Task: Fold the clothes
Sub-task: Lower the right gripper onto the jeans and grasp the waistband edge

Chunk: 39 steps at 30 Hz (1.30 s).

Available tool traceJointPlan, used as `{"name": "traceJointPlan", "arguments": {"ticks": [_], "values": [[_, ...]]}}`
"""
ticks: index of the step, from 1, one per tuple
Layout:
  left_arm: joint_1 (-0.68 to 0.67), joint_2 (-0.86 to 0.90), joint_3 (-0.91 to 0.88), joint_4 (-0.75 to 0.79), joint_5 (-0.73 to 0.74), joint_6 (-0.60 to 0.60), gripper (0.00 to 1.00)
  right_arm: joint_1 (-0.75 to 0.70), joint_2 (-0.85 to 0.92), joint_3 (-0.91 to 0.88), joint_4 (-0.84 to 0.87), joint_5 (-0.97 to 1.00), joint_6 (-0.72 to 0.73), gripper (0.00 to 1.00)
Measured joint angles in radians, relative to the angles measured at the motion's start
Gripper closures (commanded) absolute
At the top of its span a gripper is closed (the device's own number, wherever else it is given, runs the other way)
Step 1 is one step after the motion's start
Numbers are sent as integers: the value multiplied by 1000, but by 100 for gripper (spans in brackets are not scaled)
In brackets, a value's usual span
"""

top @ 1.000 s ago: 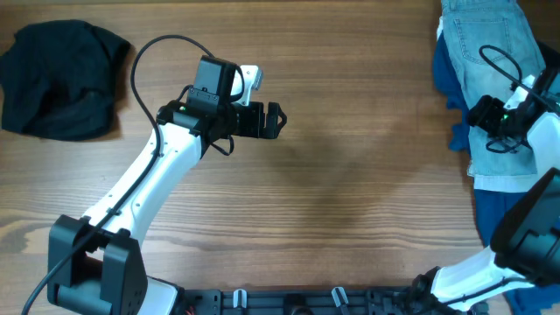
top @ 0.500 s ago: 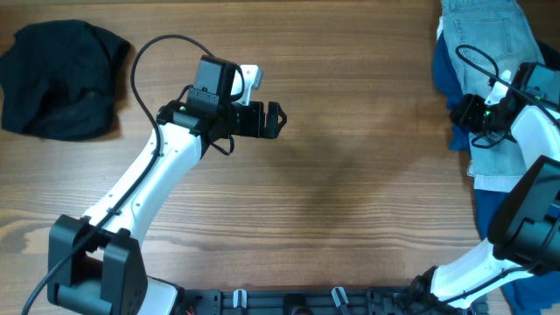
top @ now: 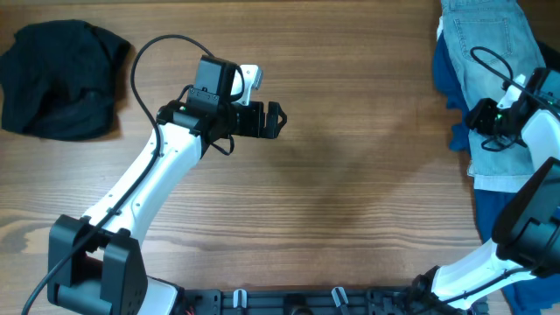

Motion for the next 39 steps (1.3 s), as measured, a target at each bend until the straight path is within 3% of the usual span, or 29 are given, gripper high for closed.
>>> {"name": "traceJointPlan", "arguments": {"ticks": [2, 4, 5, 6, 7, 9, 11, 13, 14, 17, 23, 25, 30, 35, 39], "values": [[0, 0, 0, 0, 0, 0, 0, -3, 0, 0, 1, 1, -2, 53], [0, 0, 0, 0, 0, 0, 0, -3, 0, 0, 3, 1, 2, 57], [0, 0, 0, 0, 0, 0, 0, -3, 0, 0, 4, 3, -3, 66], [0, 0, 0, 0, 0, 0, 0, -3, 2, 0, 3, 5, -2, 87], [0, 0, 0, 0, 0, 0, 0, -3, 5, 0, -1, 10, -5, 95], [0, 0, 0, 0, 0, 0, 0, -3, 19, 0, -35, 25, 10, 95], [0, 0, 0, 0, 0, 0, 0, -3, 41, 0, -78, 49, 33, 92], [0, 2, 0, 0, 0, 0, 0, -3, 49, -1, -112, 58, 55, 79], [0, 3, 0, 0, 0, 0, 0, -3, 50, -1, -140, 63, 68, 29], [0, 4, 0, 0, 0, 0, 0, -3, 50, -1, -200, 66, 100, 1], [0, 4, 0, -1, 0, 0, 0, 0, 50, 26, -312, 64, 126, 4], [0, 4, 0, 0, 0, 0, 0, 0, 50, 53, -345, 63, 127, 13], [0, 4, 0, -1, 0, 0, 0, 3, 50, 132, -385, 29, 96, 16], [0, 4, 0, 0, 0, 0, 0, 85, 50, 182, -407, 37, 83, 10], [0, 4, 0, 0, 1, 0, 0, 141, 50, 183, -405, 55, 79, 11]]}}
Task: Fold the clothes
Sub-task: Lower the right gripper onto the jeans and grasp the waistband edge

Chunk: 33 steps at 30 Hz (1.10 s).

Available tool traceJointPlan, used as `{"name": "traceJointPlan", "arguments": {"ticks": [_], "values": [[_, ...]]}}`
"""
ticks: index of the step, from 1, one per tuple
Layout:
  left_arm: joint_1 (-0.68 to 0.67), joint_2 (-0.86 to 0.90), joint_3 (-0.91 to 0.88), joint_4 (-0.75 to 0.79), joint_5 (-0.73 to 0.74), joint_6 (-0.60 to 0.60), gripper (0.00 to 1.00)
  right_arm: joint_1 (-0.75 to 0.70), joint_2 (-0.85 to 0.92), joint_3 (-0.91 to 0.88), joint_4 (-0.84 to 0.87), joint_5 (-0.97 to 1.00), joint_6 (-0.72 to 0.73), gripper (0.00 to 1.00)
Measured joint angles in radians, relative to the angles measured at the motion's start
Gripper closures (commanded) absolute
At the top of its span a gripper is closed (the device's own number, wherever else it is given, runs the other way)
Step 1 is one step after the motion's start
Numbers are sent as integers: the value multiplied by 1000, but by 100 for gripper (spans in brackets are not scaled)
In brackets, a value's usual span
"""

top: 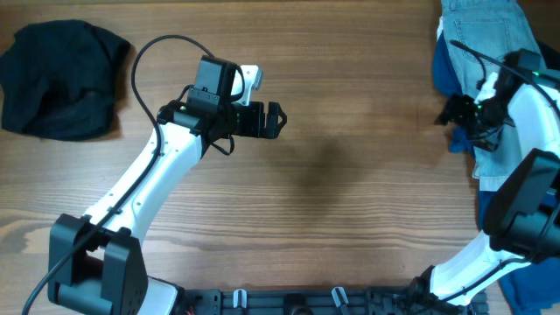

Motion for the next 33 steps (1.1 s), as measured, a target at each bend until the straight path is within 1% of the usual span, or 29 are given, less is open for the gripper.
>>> {"name": "traceJointPlan", "arguments": {"ticks": [2, 4, 5, 6, 8, 12, 16, 18, 19, 22, 27, 33], "values": [[0, 0, 0, 0, 0, 0, 0, 5, 0, 8, -2, 2, -3, 16], [0, 0, 0, 0, 2, 0, 0, 3, 0, 23, -3, 9, -6, 19], [0, 0, 0, 0, 3, 0, 0, 1, 0, 30, -3, 10, -8, 26], [0, 0, 0, 0, 3, 0, 0, 0, 0, 32, -3, 10, -10, 27], [0, 0, 0, 0, 3, 0, 0, -5, 0, 34, -5, 12, -18, 26], [0, 0, 0, 0, 3, 0, 0, -21, 0, 34, -5, 13, -35, 20], [-1, 0, 0, -2, 3, 0, 0, -43, 0, 34, -5, 42, -36, 21], [-2, 0, 0, -6, 3, 0, 0, -64, 0, 34, -5, 42, -36, 27], [-4, 0, 0, -8, 3, 0, 0, -78, 0, 34, -5, 42, -34, 28], [-6, 0, 0, -8, 3, 0, 0, -124, 0, 34, -11, 43, -28, 26], [-6, 0, 0, -8, 3, 0, 0, -177, 0, 34, -13, 46, -5, 27], [-6, 0, 0, -8, 3, 0, 0, -187, 0, 34, -5, 45, -1, 27]]}}
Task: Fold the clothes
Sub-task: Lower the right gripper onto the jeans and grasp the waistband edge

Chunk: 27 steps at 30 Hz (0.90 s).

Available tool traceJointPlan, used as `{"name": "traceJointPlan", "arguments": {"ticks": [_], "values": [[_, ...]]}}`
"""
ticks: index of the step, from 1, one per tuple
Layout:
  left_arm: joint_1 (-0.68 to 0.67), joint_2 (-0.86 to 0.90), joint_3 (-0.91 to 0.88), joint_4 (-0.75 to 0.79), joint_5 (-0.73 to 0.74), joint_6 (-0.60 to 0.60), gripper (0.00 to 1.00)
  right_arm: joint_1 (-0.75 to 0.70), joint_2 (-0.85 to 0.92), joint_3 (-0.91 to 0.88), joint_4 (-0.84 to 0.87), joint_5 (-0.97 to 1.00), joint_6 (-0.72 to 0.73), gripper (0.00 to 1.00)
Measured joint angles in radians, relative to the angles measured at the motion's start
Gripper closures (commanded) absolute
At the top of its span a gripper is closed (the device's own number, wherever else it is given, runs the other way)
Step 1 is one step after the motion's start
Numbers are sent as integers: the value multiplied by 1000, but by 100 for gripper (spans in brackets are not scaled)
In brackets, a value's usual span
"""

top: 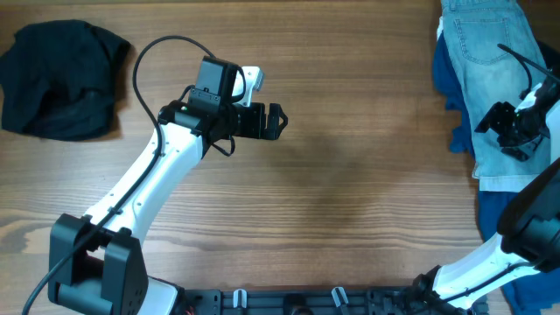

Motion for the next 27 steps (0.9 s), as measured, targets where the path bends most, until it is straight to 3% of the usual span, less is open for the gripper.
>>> {"name": "traceJointPlan", "arguments": {"ticks": [6, 11, 13, 15, 18, 27], "values": [[0, 0, 0, 0, 0, 0, 0, 0, 10, 0, 20, -5, 3, 32], [0, 0, 0, 0, 0, 0, 0, 0, 122, 0, 18, -16, 7, 29], [0, 0, 0, 0, 0, 0, 0, 2, 158, 1, 20, -20, 6, 38], [0, 0, 0, 0, 0, 0, 0, 2, 162, 1, 22, -22, 10, 54], [0, 0, 0, 0, 0, 0, 0, 0, 162, 2, 23, -21, 15, 96], [0, 0, 0, 0, 0, 0, 0, 0, 162, 2, 26, -18, 18, 96]]}}
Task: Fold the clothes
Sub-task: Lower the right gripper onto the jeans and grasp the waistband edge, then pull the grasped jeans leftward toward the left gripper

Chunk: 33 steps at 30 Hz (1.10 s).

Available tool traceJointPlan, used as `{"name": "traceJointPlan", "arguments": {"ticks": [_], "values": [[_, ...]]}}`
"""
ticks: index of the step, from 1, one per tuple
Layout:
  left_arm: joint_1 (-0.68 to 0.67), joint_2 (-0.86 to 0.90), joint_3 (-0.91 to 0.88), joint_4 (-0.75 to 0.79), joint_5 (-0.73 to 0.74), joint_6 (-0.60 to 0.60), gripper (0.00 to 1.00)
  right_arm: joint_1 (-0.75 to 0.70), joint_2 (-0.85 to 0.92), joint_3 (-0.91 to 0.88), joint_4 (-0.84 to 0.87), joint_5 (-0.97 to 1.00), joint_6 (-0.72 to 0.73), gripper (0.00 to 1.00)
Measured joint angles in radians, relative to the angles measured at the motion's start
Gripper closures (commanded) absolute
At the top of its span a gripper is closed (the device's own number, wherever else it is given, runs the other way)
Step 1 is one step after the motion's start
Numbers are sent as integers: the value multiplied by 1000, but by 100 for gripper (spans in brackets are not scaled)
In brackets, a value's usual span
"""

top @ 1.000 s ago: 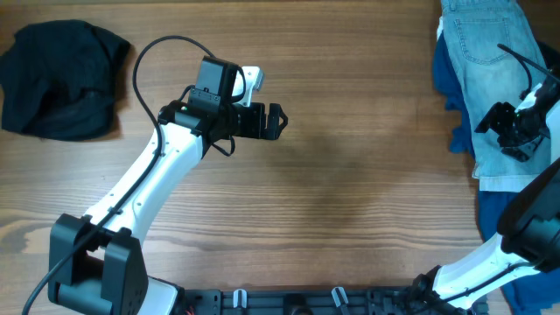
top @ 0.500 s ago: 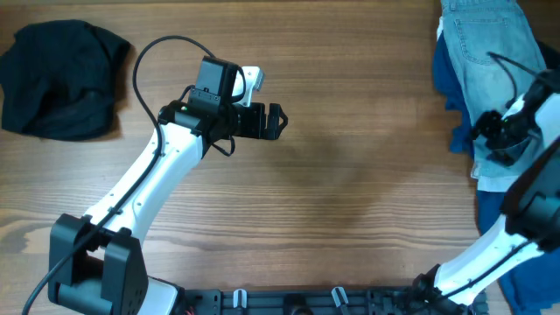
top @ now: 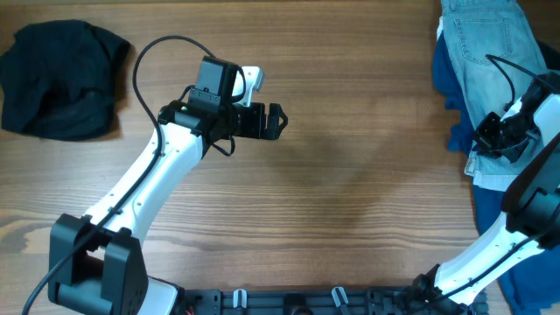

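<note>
A pile of clothes lies at the table's right edge: light blue jeans (top: 490, 52) on top of dark blue fabric (top: 448, 74). My right gripper (top: 484, 140) is down on the lower left part of the jeans, and its dark fingers blend together so the jaw state is unclear. The jeans' edge bulges slightly beside it. A black garment (top: 57, 79) lies crumpled at the far left. Over bare wood left of centre, my left gripper (top: 278, 121) is open and holds nothing.
More dark blue cloth (top: 525, 262) hangs at the lower right corner. The wooden table (top: 350, 192) stretches between the two arms. The arm mounts (top: 289, 302) run along the front edge.
My right gripper has moved a little left and down onto the jeans' lower left part. The jeans' edge there has shifted slightly. The left arm has not moved.
My right gripper was first over the jeans' left side, then out at the pile's left edge on the dark blue fabric, then back over the jeans further right. Now it sits low on the jeans. The left arm stayed open and still throughout.
</note>
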Motion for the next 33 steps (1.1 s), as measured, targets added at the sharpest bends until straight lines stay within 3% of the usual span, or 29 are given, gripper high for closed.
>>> {"name": "traceJointPlan", "arguments": {"ticks": [15, 23, 33], "values": [[0, 0, 0, 28, 0, 0, 0, 29, -70, 0, -7, -1, 8, 96], [0, 0, 0, 30, 0, 0, 0, 130, -312, 0, -5, -13, 12, 96], [0, 0, 0, 32, 23, 0, 0, 288, -377, 0, -32, -19, 11, 96]]}}
